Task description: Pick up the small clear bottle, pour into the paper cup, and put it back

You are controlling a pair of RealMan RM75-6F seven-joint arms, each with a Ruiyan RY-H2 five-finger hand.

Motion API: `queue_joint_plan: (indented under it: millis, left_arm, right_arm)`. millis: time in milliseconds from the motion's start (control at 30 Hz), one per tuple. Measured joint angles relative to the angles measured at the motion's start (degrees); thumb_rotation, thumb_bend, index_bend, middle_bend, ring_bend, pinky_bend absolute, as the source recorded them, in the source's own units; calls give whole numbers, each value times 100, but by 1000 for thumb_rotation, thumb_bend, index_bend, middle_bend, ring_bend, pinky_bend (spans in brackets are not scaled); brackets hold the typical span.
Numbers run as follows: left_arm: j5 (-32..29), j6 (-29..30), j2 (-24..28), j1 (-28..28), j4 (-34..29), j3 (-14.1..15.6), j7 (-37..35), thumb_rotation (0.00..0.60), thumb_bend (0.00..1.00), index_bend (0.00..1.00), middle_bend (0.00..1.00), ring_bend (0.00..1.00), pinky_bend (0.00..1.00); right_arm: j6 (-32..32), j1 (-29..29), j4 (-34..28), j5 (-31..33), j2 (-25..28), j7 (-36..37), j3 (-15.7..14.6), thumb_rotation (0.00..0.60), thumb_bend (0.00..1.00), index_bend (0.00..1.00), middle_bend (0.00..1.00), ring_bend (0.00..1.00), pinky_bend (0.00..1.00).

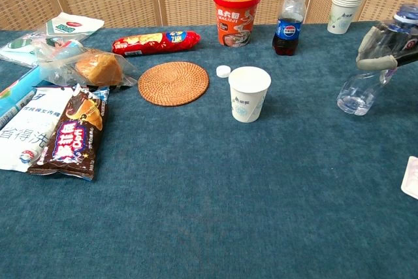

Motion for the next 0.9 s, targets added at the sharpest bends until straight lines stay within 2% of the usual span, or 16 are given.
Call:
queue_joint_plan:
  millis: [233,533,700,900]
  left_arm:
    - [105,-72,-53,-77,4,8,11,371,379,92,78,2,38]
    - [206,-72,-150,-114,90,34,-38,373,380,93,77,2,44]
    - [256,-70,-156,-123,95,51,-42,370,380,92,77,3,44]
    - [285,-31,-160,-96,93,81,-41,369,379,91,77,3,44]
  right_arm:
    - [-10,70,-1056,180,446,-1200,88,600,230,601,606,602,656]
    - [-69,274,-1924,841,699,-2942,268,600,237,604,607,603,656]
    - [2,459,-2224,1233,693,-3957,372,600,241,604,606,603,656]
    - [135,710,-2298,1478,564,-4829,456,600,242,604,607,603,656]
